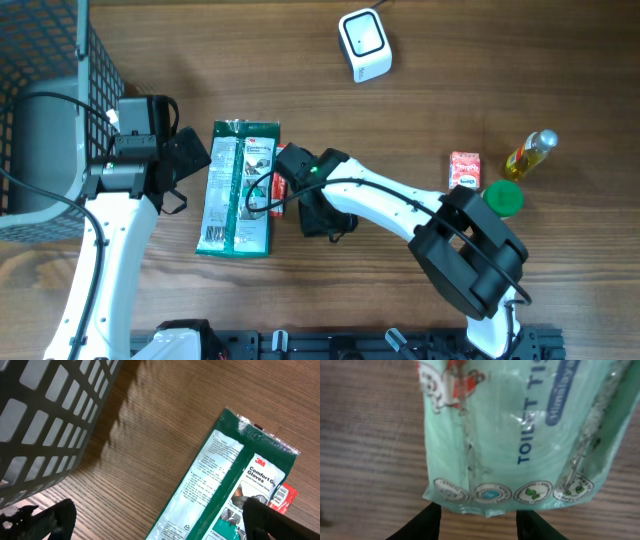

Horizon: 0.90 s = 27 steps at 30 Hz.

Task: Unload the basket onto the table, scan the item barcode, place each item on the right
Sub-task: 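Lower the right gripper onto the green wipes packet and grasp it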

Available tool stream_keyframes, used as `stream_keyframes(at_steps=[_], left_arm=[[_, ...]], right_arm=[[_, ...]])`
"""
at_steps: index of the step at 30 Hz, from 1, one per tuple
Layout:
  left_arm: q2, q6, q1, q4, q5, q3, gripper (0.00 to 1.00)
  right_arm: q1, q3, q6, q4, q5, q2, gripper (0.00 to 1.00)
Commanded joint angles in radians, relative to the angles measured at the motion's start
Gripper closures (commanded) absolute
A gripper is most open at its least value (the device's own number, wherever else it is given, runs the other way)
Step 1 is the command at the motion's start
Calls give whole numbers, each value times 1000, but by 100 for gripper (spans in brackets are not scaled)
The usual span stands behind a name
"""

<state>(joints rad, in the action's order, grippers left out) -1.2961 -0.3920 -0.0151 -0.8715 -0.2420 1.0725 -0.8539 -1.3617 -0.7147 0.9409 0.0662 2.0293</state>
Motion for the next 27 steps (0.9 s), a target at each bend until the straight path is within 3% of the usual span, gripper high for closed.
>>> stream_keyframes(at_steps=[1,7,11,14,18,27], left_arm=[[-2,-13,-4,2,-13,9,0],[-2,-13,-4,2,-13,9,0],[-2,-13,-4,2,-13,9,0],[-2,-13,-4,2,-13,9,0],[-2,-13,-4,2,-13,9,0],[-2,-13,-4,2,-13,9,0]], right_arm=[[16,-16,37,-13,-96,3,50],[58,-107,145,27,-72,-3,46],[58,-256,146,177,-47,-5,39],[58,-304,100,198,-116,-5,33],[56,-254,-17,172,-216,-2,33],[55,-36,37,-111,-261,0,40]])
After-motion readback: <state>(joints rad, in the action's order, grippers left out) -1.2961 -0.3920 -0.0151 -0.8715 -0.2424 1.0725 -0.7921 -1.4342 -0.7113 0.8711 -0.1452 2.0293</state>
